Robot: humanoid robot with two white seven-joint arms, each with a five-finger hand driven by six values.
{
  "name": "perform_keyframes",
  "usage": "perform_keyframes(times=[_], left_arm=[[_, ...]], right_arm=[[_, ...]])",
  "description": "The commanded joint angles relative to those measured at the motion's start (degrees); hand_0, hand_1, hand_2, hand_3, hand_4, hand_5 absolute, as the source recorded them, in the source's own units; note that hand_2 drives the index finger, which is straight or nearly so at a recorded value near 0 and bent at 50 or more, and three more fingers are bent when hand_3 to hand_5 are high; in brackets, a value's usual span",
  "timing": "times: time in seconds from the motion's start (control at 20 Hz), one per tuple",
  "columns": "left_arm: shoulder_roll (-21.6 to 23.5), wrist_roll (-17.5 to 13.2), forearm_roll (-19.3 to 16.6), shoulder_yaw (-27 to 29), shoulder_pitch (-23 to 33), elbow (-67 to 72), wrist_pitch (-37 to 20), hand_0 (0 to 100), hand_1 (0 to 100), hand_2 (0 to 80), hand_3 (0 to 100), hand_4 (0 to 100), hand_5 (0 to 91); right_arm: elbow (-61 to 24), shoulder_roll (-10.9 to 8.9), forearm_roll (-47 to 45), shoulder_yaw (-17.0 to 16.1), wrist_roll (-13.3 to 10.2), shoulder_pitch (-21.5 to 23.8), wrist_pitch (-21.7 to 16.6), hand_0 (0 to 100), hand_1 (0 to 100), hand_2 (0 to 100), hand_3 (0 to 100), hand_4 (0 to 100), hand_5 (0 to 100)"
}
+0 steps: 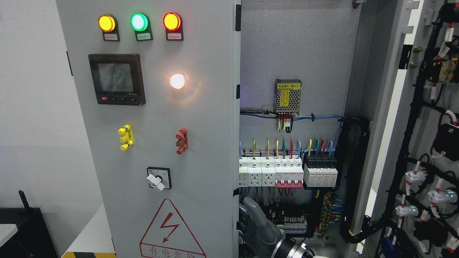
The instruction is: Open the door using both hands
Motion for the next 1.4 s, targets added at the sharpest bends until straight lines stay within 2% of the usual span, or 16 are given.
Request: perform_keyframes(times=[0.0, 1.05, 1.1, 1.2, 1.35], left_arm=[[0.0, -0.1, -0.5, 0.8, 0.0, 0.0, 0.0, 0, 0, 0.0, 0, 3, 0.0], [0.0, -0.1, -0.6, 0.8, 0.0, 0.0, 0.0, 0, 0, 0.0, 0, 3, 0.0], [0.0, -0.1, -0.6, 0.8, 0.0, 0.0, 0.0, 0, 0, 0.0, 0, 3, 0.0], [0.0, 0.0, -0.6, 0.8, 0.0, 0.0, 0.0, 0, 0, 0.0, 0, 3, 0.0], [0.0, -0.1, -0.6, 0.8, 0.0, -0.1, 0.0, 0, 0, 0.0, 0, 3, 0.0]], right_arm=[[-4.3, 0.04, -0.5, 0.5, 0.3, 1.6, 0.1, 11, 0, 0, 0, 0, 0], [-11.8, 0.3, -0.6, 4.0, 0.5, 6.8, 0.1, 11, 0, 0, 0, 0, 0], [-11.9, 0.3, -0.6, 4.0, 0.8, 6.9, 0.1, 11, 0, 0, 0, 0, 0], [-12.5, 0.3, -0.7, 4.7, 3.0, 6.9, 0.0, 11, 0, 0, 0, 0, 0], [-12.7, 0.65, -0.8, 4.9, 3.3, 6.9, 0.0, 11, 0, 0, 0, 0, 0]])
